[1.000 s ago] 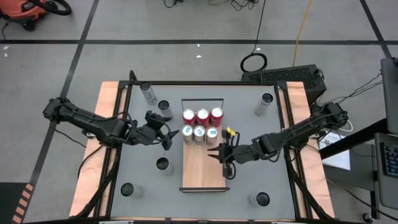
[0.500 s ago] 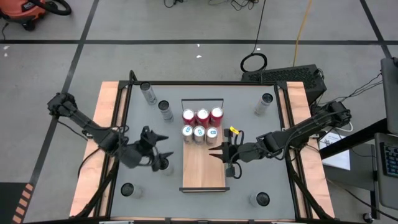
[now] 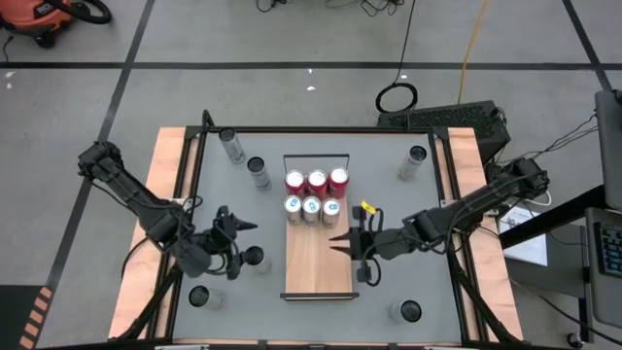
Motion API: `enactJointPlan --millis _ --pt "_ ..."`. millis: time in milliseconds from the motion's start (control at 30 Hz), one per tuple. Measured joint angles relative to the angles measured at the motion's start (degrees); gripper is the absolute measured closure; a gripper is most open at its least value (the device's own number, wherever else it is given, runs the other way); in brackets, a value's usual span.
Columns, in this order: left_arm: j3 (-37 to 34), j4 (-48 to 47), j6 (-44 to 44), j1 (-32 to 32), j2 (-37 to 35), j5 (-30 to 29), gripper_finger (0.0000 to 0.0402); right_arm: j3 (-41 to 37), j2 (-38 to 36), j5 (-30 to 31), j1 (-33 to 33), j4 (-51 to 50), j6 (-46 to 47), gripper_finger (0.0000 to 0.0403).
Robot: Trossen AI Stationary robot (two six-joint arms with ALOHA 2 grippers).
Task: Place canned beverage on shelf
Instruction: Put the middle white-yellow soda can on the shelf
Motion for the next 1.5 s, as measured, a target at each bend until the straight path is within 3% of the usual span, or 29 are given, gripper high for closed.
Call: enactJointPlan --millis 200,333,467,600,667,1067,1333,1500 --pt "-0.08 -6.22 -5.25 0.48 0.0 -6.74 0.0063 0.0 0.0 -0.02 0.38 1.92 -0.24 0.036" --pt "-0.61 -6.38 -6.95 0.48 0.11 -12.78 0.0063 0.0 0.0 0.05 0.37 1.91 0.18 0.036" --pt "-0.68 -6.37 -7.17 0.48 0.42 -13.75 0.0063 0.0 0.0 0.07 0.37 1.91 0.48 0.036" --pt "-0.68 -6.21 -7.12 0.67 0.42 -21.87 0.0063 0.0 0.0 0.1 0.37 1.92 0.95 0.036" --pt "-0.68 -6.29 -6.75 1.49 0.42 -23.04 0.0063 0.0 0.0 0.13 0.37 1.91 1.32 0.036" --pt "-0.72 -6.42 -2.37 11.2 0.17 -18.9 0.0098 0.0 0.01 0.2 0.35 1.89 -3.34 0.036" --pt "-0.74 -10.2 -1.13 20.58 0.17 -10.18 0.0098 0.0 0.02 0.21 0.34 1.84 -8.15 0.036" --pt "-0.74 -10.5 -1.13 20.9 0.16 -1.74 0.0098 0.0 0.02 0.22 0.26 1.58 -9.31 0.036"
